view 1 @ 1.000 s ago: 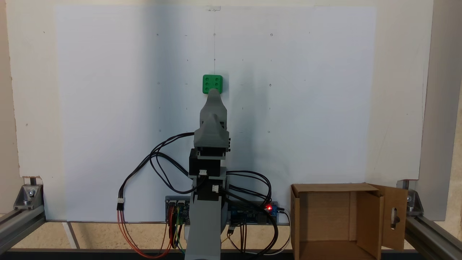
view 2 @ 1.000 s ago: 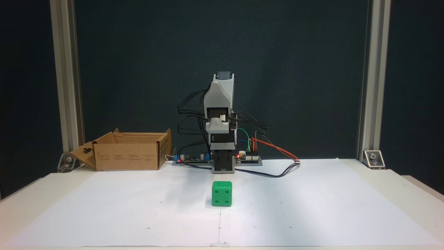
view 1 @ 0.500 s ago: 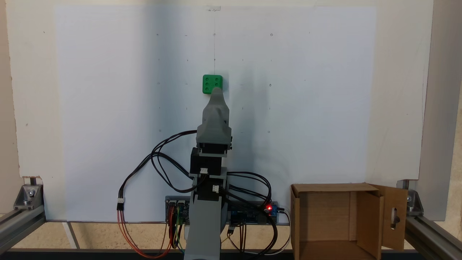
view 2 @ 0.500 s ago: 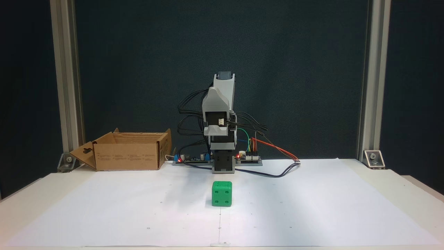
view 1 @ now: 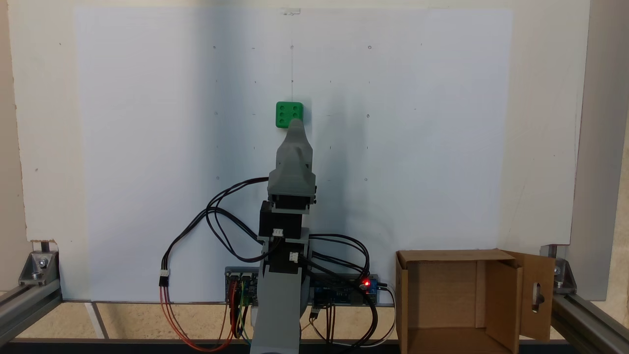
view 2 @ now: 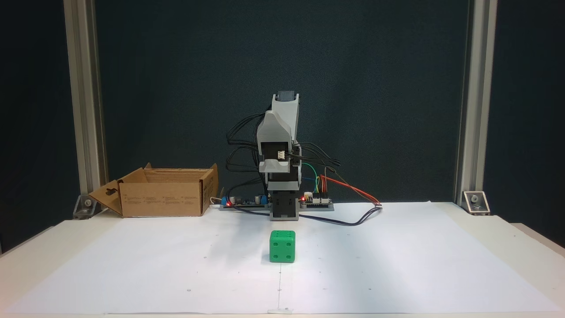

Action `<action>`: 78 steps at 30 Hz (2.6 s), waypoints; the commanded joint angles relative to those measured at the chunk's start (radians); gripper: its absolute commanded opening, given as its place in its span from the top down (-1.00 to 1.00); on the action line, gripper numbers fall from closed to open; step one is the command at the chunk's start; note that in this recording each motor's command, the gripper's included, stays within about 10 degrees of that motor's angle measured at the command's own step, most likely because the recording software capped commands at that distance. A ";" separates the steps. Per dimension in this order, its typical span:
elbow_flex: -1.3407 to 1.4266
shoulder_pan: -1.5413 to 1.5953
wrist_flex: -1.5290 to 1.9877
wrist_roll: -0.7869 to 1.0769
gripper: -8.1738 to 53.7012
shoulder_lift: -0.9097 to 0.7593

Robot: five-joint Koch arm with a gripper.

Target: Grasp a green dice and put it in the bin.

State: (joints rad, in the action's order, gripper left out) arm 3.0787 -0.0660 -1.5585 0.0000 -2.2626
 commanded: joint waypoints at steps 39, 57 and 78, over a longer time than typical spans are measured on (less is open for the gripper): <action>-0.241 -0.051 0.630 0.000 -0.69 -0.106; -0.920 0.014 1.828 -0.005 -0.66 -0.100; -1.457 0.035 2.592 -0.043 -0.66 0.471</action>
State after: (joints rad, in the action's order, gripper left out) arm 1.6997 -0.0383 1.0339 0.0000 -1.8070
